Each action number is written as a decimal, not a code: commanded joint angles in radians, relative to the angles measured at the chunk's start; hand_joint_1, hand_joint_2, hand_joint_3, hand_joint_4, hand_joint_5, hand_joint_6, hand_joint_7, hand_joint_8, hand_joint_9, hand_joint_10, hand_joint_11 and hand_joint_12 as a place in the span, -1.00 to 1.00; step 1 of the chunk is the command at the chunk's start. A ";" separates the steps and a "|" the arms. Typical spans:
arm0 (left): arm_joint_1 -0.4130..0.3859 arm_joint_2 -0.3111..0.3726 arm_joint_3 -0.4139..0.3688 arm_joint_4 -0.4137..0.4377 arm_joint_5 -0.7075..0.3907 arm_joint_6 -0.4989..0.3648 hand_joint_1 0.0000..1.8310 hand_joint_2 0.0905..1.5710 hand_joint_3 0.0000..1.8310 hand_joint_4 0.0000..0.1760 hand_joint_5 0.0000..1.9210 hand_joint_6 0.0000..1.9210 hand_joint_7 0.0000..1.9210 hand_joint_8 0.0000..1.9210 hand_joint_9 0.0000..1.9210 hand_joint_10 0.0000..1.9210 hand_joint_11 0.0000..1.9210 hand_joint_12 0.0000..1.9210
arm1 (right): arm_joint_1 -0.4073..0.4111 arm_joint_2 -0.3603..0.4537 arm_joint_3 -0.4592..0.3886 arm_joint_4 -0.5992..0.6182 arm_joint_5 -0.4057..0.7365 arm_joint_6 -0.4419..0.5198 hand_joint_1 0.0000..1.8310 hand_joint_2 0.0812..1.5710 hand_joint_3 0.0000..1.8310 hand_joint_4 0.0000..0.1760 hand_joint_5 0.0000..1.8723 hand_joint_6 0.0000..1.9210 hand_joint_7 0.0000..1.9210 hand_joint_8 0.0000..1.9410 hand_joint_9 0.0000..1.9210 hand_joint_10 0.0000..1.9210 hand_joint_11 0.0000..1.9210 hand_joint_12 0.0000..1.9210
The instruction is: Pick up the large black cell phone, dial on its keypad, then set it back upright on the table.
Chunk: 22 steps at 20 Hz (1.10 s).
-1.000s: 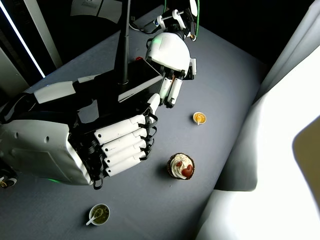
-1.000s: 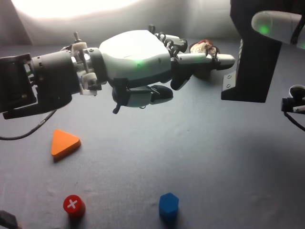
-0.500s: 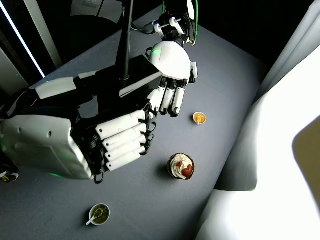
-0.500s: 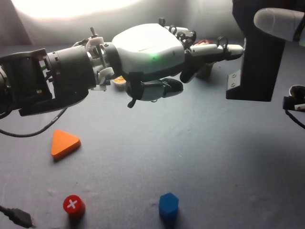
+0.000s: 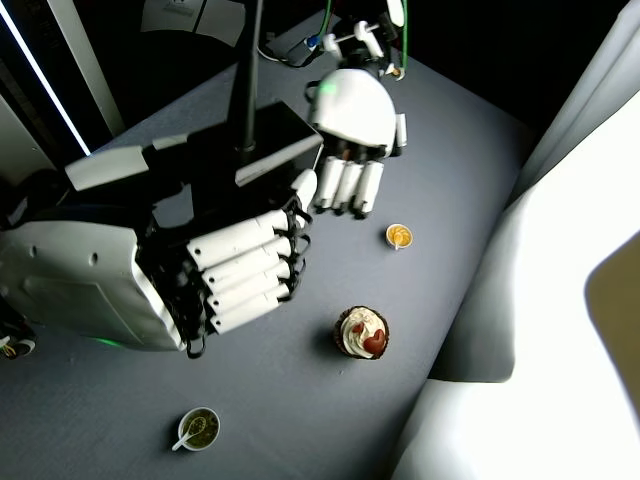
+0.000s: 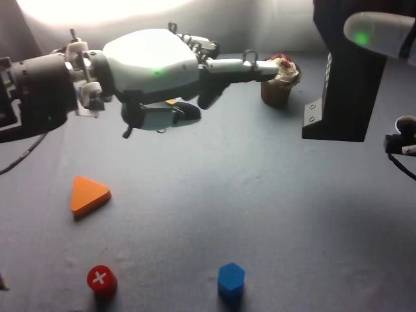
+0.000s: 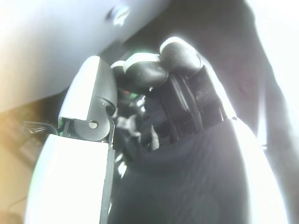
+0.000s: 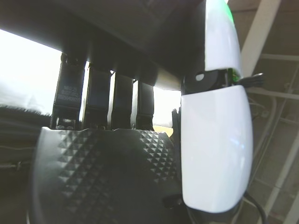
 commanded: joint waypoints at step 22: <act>-0.022 0.036 -0.082 -0.084 -0.107 -0.126 0.42 0.62 -1.00 0.71 -0.95 -1.00 -0.33 0.67 -0.23 1.00 -0.72 1.00 | 0.009 0.020 0.028 -0.007 0.148 0.056 0.62 0.41 -1.00 -1.00 0.00 -0.04 -0.07 0.06 -0.09 0.24 -0.22 0.72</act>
